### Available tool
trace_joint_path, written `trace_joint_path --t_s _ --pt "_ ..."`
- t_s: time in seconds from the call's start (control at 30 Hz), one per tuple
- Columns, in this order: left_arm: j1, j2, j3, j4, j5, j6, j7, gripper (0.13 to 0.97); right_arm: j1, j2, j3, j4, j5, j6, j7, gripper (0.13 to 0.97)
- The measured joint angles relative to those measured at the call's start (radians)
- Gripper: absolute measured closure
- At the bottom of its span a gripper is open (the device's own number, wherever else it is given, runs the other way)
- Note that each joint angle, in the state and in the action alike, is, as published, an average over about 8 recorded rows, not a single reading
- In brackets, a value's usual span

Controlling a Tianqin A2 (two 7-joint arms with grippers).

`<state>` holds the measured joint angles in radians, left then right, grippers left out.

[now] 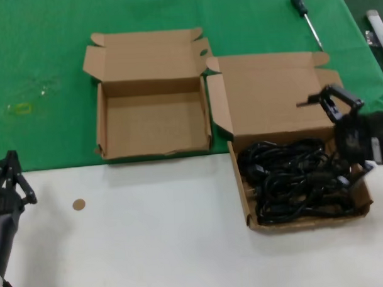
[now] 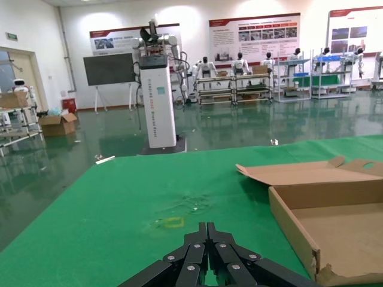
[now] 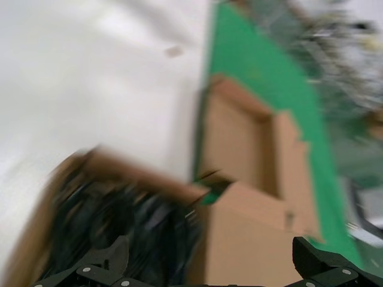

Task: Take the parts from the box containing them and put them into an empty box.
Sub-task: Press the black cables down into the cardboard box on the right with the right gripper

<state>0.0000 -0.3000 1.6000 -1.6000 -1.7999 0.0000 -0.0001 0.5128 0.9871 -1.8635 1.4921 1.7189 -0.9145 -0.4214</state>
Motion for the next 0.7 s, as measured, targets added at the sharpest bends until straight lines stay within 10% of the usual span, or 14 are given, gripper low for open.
trace_joint_path --t_s 0.7 --pt "0.0 0.0 0.0 0.0 0.0 0.0 0.0 0.945 0.146 -0.049 -0.107 -0.152 -0.17 -0.189 -0.254 0.129"
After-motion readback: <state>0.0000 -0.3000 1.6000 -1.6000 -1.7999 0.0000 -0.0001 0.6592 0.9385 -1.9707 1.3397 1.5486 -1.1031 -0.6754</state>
